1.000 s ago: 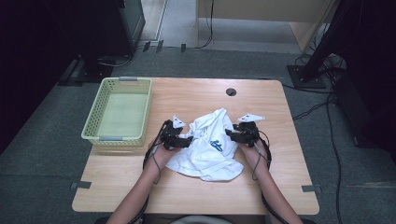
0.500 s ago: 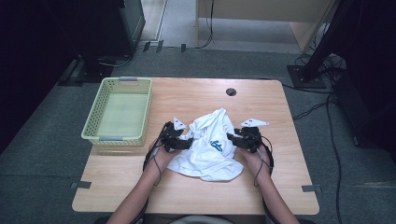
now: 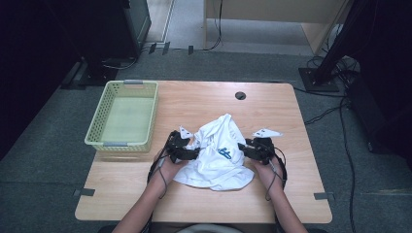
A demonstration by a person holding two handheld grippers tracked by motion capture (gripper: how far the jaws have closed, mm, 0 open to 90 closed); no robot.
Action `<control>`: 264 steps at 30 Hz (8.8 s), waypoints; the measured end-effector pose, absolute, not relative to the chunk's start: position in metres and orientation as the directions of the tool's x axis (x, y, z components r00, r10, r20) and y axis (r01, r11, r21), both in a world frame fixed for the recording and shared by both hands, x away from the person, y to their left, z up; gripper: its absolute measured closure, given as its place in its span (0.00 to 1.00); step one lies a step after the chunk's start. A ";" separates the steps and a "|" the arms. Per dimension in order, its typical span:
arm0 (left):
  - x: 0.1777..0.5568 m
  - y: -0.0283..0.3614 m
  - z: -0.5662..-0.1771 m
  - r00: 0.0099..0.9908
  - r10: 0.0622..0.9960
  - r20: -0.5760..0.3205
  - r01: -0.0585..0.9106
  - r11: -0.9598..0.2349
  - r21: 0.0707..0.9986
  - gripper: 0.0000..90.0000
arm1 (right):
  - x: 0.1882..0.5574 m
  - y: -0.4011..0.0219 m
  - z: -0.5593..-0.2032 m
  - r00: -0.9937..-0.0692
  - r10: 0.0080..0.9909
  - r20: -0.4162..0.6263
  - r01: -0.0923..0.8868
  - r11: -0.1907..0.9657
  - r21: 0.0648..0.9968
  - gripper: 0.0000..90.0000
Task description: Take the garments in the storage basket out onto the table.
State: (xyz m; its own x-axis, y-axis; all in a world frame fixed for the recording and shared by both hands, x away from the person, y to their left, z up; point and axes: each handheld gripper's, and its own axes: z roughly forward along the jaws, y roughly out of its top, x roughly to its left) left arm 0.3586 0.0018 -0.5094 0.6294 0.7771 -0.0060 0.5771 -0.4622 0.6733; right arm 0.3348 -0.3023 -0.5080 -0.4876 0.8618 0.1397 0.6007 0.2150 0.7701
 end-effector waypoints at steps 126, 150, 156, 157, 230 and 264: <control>0.370 -0.012 -0.495 0.663 0.749 -0.003 0.509 -0.448 0.735 0.87 | 0.389 -0.335 -0.514 -0.384 0.920 0.079 0.607 0.187 0.772 0.99; 0.385 0.044 -0.472 0.541 0.839 -0.058 0.567 -0.314 0.761 1.00 | 0.387 -0.351 -0.513 -0.342 0.936 0.086 0.620 0.156 0.769 0.99; 0.385 0.049 -0.472 0.527 0.849 -0.047 0.571 -0.312 0.759 1.00 | 0.388 -0.363 -0.514 -0.311 0.946 0.095 0.627 0.129 0.768 0.99; 0.385 0.050 -0.472 0.524 0.851 -0.045 0.569 -0.310 0.762 1.00 | 0.388 -0.365 -0.514 -0.307 0.947 0.099 0.629 0.124 0.768 0.99; 0.457 0.017 -0.447 0.462 0.886 -0.039 0.645 -0.305 0.701 1.00 | 0.379 -0.355 -0.520 -0.345 0.928 0.140 0.628 0.118 0.769 0.77; 0.437 -0.005 -0.472 0.525 0.849 -0.065 0.619 -0.327 0.714 0.61 | 0.360 -0.355 -0.501 -0.361 0.920 0.156 0.614 0.109 0.782 0.88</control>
State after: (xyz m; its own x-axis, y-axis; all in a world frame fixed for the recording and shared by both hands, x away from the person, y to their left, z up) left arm 0.4373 -0.0047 -0.4721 0.5246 0.8489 -0.0653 0.6187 -0.3274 0.7142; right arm 0.3602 -0.3552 -0.5011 -0.3609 0.9195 0.1556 0.6140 0.1087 0.7818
